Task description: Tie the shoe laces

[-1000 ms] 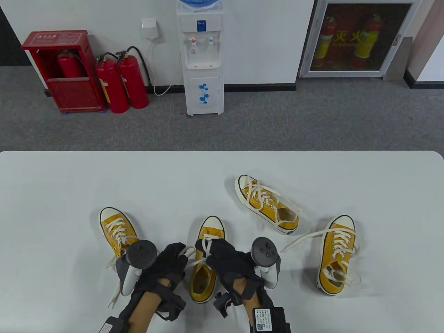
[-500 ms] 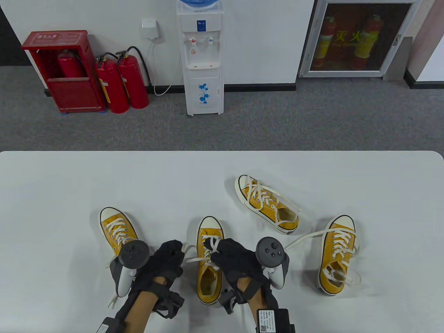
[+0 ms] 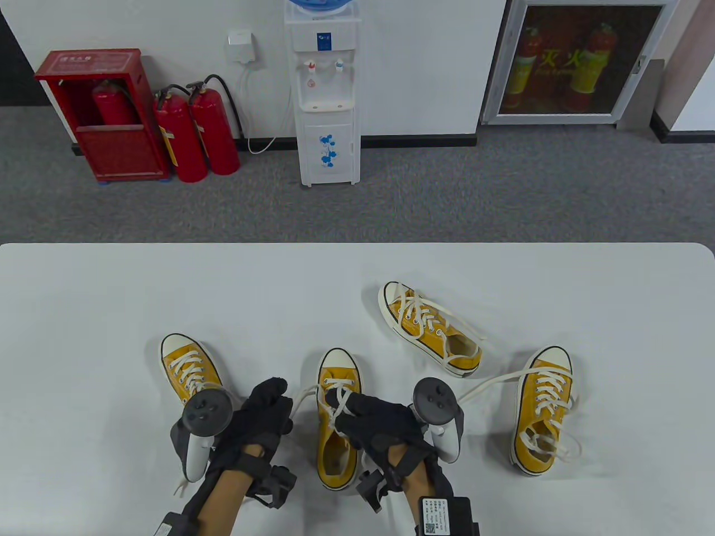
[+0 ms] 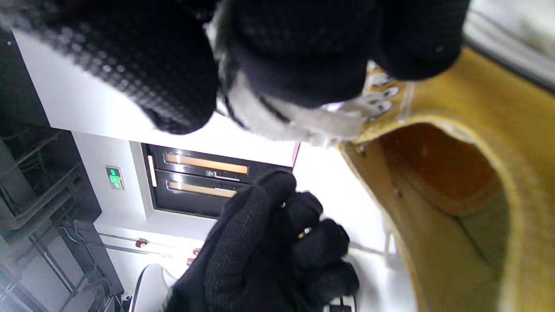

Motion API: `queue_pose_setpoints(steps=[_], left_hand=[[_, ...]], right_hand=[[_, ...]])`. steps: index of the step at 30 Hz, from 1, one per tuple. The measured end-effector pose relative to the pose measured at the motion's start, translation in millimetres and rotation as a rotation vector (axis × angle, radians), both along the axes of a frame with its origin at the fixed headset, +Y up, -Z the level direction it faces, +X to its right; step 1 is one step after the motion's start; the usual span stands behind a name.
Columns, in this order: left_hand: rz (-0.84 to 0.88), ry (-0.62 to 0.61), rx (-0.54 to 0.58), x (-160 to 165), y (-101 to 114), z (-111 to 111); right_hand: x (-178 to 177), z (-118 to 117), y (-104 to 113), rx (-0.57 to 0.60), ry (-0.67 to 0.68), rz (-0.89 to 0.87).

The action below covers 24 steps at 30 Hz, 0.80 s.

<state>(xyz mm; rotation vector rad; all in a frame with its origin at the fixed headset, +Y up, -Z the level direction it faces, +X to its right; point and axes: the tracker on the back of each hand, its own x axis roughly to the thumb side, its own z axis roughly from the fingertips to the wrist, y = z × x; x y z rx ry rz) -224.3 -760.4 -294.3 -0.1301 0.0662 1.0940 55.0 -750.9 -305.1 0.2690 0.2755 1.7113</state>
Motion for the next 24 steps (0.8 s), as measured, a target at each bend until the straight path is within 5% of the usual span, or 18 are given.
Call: queue_pose_setpoints(steps=[24], left_hand=[[0.047,-0.135,0.158,20.7,15.7,6.3]], right_hand=[[-13.6,8.8,11.7,0.174,0.055,0.258]])
